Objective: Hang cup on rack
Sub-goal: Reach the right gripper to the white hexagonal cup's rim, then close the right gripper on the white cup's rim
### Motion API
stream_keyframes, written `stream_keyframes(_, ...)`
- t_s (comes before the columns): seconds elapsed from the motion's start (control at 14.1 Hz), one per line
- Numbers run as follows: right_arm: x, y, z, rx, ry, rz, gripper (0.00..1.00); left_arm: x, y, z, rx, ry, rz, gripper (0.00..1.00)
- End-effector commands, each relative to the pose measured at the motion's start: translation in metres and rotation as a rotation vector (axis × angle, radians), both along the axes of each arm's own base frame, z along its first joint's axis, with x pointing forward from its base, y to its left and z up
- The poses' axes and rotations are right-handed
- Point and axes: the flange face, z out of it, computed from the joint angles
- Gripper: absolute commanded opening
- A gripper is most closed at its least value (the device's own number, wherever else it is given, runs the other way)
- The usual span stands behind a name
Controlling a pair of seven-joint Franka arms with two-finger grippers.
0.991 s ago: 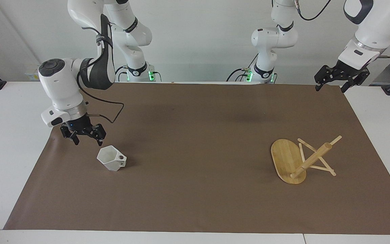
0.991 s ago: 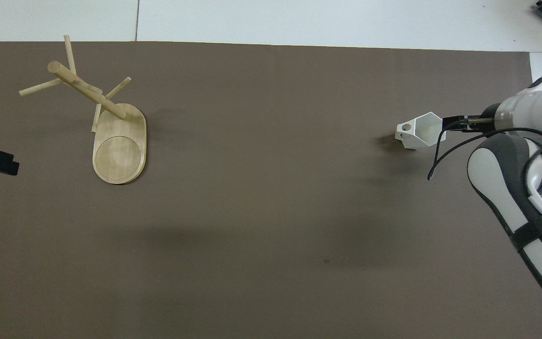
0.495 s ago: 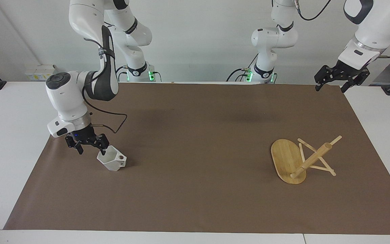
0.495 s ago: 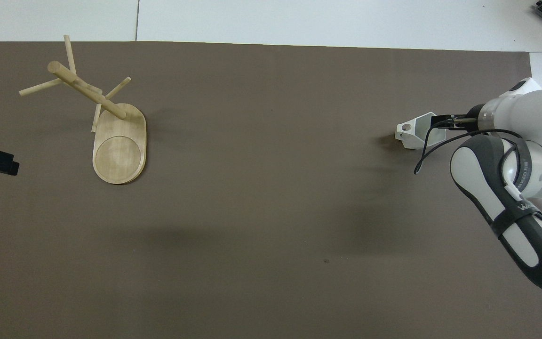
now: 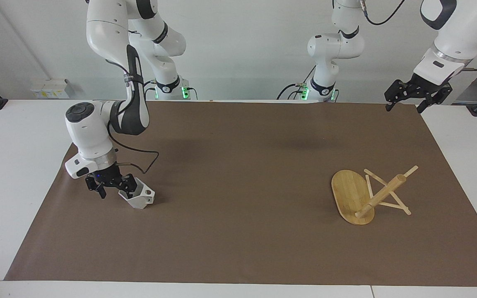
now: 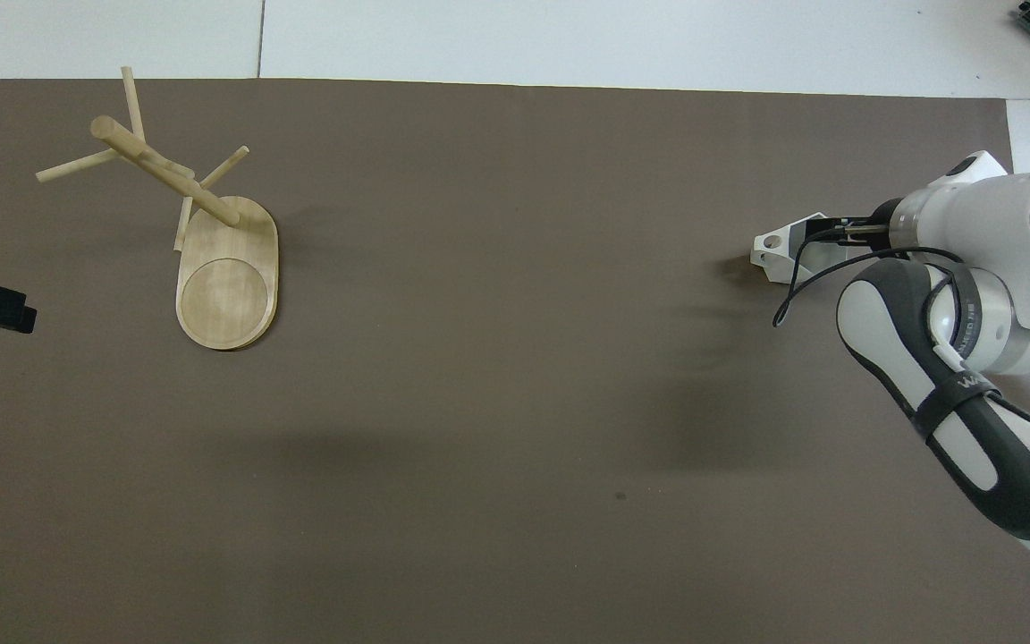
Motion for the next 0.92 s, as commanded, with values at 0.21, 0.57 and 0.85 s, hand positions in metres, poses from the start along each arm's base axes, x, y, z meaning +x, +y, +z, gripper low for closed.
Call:
stream_keyframes(0.21,0.0005,0.0038,0.0118,0.013,0.011,0.018,0.36,-0.0056,0.0012,0.0029,-0.010,0.005,0.000,1.00)
stream_keyframes(0.57,-0.0009,0.0050,0.0124,0.017,0.031,0.016,0.00,-0.0056,0.0012,0.0029,-0.010,0.005,0.000,1.00)
stream_keyframes(0.85,0.0005,0.0049,0.0165,0.017,0.026,0.016,0.00,-0.0056,0.0012,0.0029,-0.010,0.005,0.000,1.00)
